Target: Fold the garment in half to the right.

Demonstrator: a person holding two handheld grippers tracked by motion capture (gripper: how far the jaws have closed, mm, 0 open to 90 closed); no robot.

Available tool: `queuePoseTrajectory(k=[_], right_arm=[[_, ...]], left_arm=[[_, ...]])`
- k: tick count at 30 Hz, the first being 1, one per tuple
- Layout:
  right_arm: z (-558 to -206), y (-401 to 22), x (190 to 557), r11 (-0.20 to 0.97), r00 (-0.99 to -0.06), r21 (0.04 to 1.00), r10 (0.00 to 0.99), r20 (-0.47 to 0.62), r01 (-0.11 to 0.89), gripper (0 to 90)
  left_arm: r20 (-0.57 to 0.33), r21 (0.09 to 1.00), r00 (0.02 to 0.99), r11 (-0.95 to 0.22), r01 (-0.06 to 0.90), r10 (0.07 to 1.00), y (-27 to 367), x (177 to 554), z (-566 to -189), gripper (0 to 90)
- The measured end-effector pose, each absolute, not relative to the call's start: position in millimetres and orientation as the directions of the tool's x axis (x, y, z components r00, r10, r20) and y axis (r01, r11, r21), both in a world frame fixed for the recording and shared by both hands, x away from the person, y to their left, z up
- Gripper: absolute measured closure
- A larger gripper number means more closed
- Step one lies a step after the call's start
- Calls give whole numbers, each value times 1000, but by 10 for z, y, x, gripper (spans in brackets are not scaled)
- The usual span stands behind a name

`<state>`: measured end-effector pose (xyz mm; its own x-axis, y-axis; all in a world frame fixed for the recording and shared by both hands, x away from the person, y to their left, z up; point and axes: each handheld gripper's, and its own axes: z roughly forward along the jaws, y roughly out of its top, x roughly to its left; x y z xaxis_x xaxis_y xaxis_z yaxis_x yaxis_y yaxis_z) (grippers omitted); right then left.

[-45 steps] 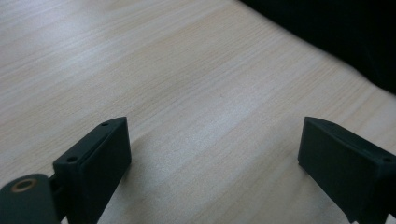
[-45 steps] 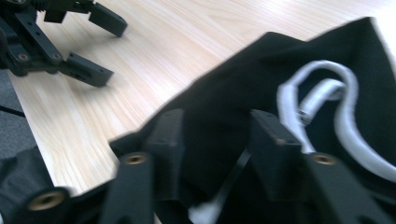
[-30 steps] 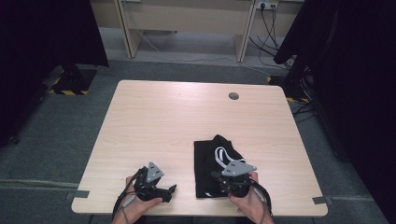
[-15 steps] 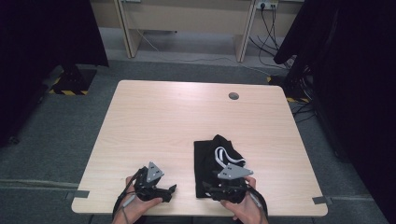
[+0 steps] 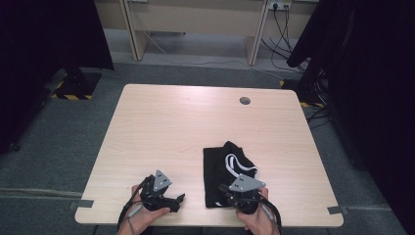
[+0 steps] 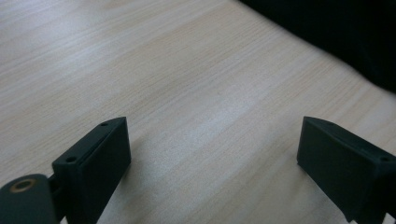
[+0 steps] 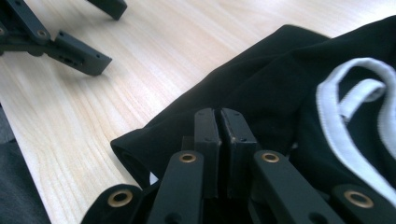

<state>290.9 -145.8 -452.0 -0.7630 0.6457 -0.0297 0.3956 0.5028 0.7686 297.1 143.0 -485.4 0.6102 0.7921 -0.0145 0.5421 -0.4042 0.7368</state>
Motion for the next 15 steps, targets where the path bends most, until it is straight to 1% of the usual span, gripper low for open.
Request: queuePoseTrajectory(k=[9,13,15], right_arm=[[-4332,-1801,2879,422,-727,816,687,-4,395,864],[-4284,-2020,2879,376,-691,831,723,15,411,864],[-4298,-2121,2870,346,-675,835,737,41,428,864]], left_arm=[[-15,737,610,-404,542,792,1430,2970,-4854,86],[-17,737,609,-402,544,793,1429,2969,-4854,86],[-17,737,609,-402,544,793,1428,2969,-4855,86]])
